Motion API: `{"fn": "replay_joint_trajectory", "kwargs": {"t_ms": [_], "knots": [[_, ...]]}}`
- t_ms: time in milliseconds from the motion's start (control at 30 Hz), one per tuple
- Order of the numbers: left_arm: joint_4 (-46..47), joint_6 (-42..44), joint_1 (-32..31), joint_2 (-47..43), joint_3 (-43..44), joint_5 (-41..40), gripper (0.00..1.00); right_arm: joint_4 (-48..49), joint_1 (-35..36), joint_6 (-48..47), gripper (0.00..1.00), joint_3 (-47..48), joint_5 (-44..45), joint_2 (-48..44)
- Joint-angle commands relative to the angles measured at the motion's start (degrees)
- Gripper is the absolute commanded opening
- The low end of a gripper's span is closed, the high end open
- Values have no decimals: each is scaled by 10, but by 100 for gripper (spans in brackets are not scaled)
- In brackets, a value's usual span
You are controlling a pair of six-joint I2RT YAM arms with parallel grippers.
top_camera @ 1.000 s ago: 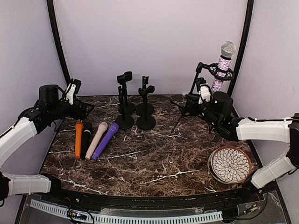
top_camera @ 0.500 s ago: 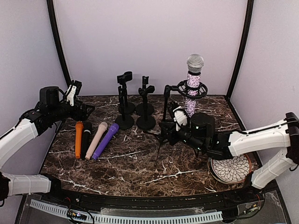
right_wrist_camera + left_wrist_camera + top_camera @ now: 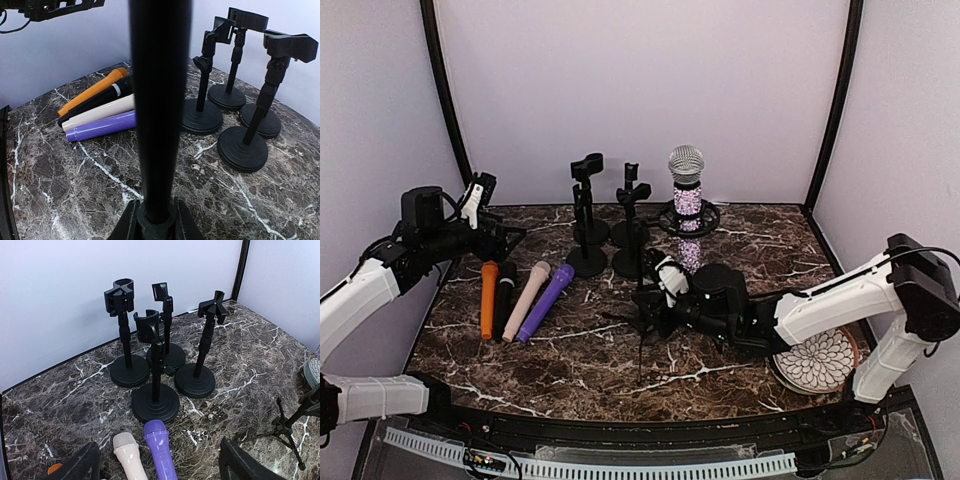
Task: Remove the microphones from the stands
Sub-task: Place the microphone stand with the microphone at the center of the board, then adjust the microphone stand with the microphone at the center of the board.
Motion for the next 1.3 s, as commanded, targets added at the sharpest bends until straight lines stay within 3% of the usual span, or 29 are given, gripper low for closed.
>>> {"fn": "replay_joint_trajectory", "kwargs": {"t_ms": [0, 33, 233, 333, 400, 600, 900, 1067, 1267], "knots": [[23, 14, 3, -12, -11, 47, 84, 108, 9, -7, 0, 25, -28, 12], [24, 15, 3, -12, -11, 52, 83, 109, 10, -6, 0, 23, -28, 15], [37, 25, -9, -8, -18, 148, 77, 123, 12, -2, 41, 2, -23, 20], [45, 37, -29, -12, -25, 169, 77, 126, 13, -2, 63, -10, -20, 19], [48, 45, -48, -15, -31, 169, 77, 124, 16, -2, 73, -17, -14, 16], [52, 46, -93, -1, -35, 165, 78, 112, 27, -4, 79, -42, -2, -15], [140, -14, -140, 28, -33, 200, 77, 109, 55, 50, 80, -98, 49, -70], [147, -5, -196, 70, 4, 201, 77, 102, 61, 65, 80, -114, 59, -89], [144, 13, -219, 122, 53, 212, 77, 93, 61, 32, 77, -85, 56, -73]]}}
